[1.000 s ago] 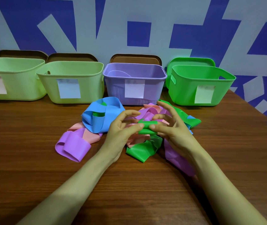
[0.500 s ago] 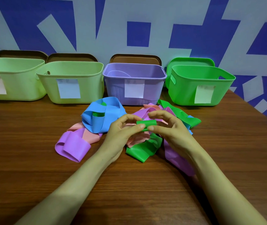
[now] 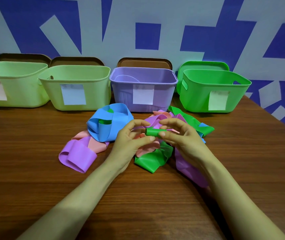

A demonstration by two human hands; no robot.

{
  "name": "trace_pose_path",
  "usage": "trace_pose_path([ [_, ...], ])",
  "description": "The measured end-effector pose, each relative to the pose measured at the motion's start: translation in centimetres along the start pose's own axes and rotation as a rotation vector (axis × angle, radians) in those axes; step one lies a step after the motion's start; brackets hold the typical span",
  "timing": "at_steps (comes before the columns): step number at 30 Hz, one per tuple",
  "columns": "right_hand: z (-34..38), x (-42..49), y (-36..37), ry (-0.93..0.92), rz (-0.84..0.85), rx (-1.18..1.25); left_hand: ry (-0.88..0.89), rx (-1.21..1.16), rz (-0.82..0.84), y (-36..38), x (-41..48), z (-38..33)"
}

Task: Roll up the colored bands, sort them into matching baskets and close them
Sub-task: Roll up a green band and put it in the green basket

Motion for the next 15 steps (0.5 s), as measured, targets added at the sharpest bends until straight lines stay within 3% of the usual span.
trace_pose_path([
  [9, -0.3, 0.0, 0.1, -0.033, 0.002, -0.035, -0.101, -0.045, -0.024, -0.2, 0.3, 0.4],
  [15, 0.8, -0.2, 0.2, -0.103, 0.019, -0.148, -0.079, 0.043, 0.075, 0.0, 0.1, -0.1],
])
Point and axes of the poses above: each hand's wrist, its own x-axis towards the middle knuckle, its own y-axis out of the palm, z = x × y, the point moved 2 cm from there along x, towards the middle knuckle, and after that the axes turned 1 degree about y, right-handed, at the moved point
